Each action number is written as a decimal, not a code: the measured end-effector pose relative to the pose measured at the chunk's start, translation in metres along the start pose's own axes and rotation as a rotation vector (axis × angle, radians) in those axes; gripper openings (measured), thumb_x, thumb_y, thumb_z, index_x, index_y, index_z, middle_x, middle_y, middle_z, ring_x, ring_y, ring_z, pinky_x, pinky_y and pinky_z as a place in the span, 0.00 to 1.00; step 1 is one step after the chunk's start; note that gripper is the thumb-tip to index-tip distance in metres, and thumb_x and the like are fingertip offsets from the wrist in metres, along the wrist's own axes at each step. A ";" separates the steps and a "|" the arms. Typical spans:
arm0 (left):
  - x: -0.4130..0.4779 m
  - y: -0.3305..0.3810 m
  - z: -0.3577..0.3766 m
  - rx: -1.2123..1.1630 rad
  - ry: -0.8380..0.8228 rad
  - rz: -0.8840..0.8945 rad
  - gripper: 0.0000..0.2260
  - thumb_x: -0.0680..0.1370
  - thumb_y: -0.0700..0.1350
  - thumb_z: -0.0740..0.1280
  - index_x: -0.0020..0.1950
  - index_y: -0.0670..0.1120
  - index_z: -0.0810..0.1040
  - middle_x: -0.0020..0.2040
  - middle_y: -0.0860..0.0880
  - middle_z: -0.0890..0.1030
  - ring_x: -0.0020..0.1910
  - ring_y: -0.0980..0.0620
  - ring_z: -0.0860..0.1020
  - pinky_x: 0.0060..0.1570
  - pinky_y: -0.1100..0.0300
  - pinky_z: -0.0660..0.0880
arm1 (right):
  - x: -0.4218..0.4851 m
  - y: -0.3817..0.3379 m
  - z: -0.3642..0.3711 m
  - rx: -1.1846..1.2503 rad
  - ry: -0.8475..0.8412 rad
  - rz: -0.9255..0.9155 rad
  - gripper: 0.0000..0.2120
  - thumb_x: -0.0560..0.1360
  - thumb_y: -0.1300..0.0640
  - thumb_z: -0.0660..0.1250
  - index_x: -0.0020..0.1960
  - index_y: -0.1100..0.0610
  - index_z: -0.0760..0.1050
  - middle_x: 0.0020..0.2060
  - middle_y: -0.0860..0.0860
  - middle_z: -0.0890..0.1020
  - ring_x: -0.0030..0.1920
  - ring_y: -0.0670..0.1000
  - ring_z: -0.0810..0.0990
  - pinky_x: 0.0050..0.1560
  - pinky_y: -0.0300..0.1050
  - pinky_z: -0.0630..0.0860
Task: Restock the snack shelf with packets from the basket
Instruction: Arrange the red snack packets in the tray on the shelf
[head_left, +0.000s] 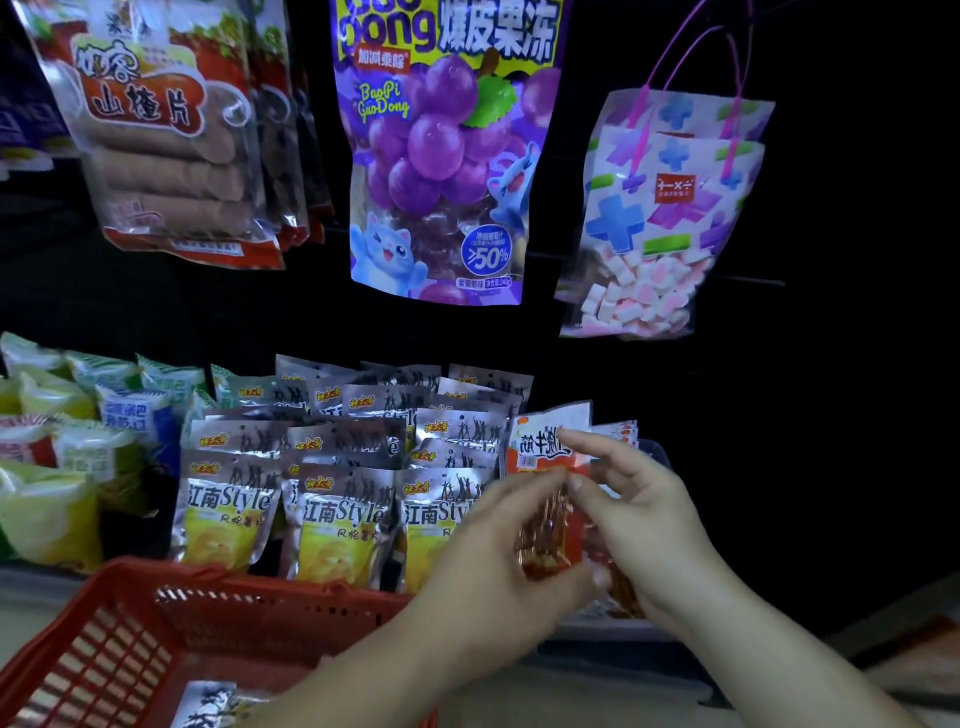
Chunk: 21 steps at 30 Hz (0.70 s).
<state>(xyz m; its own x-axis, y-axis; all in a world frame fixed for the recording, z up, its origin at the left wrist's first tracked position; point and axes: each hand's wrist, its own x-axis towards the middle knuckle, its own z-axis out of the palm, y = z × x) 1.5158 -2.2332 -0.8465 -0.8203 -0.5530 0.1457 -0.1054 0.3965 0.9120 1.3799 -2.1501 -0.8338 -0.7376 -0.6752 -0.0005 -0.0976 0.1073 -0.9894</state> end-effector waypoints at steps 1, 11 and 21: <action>0.000 -0.002 0.002 0.023 -0.025 0.003 0.34 0.72 0.53 0.79 0.74 0.67 0.68 0.69 0.74 0.64 0.67 0.78 0.64 0.66 0.71 0.69 | 0.000 -0.001 0.000 -0.007 -0.005 -0.003 0.22 0.81 0.65 0.67 0.57 0.37 0.84 0.50 0.41 0.85 0.52 0.43 0.84 0.50 0.38 0.80; 0.009 -0.007 -0.010 -0.351 0.134 -0.133 0.27 0.78 0.30 0.68 0.65 0.60 0.75 0.58 0.59 0.82 0.59 0.58 0.81 0.52 0.52 0.84 | -0.006 -0.012 -0.001 0.157 -0.276 0.066 0.17 0.83 0.68 0.61 0.63 0.50 0.79 0.57 0.50 0.86 0.51 0.57 0.88 0.46 0.51 0.86; 0.018 -0.015 -0.017 -0.562 -0.033 -0.297 0.24 0.81 0.26 0.59 0.64 0.54 0.75 0.56 0.51 0.86 0.53 0.46 0.85 0.42 0.53 0.83 | 0.015 0.003 -0.021 -0.075 -0.041 -0.083 0.36 0.77 0.64 0.73 0.72 0.32 0.65 0.51 0.42 0.85 0.52 0.40 0.84 0.49 0.41 0.84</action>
<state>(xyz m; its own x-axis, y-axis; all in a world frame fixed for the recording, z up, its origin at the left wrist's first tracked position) 1.5121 -2.2615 -0.8511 -0.8193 -0.5540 -0.1479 -0.0273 -0.2199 0.9751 1.3544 -2.1441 -0.8341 -0.6969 -0.7134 0.0734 -0.2079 0.1031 -0.9727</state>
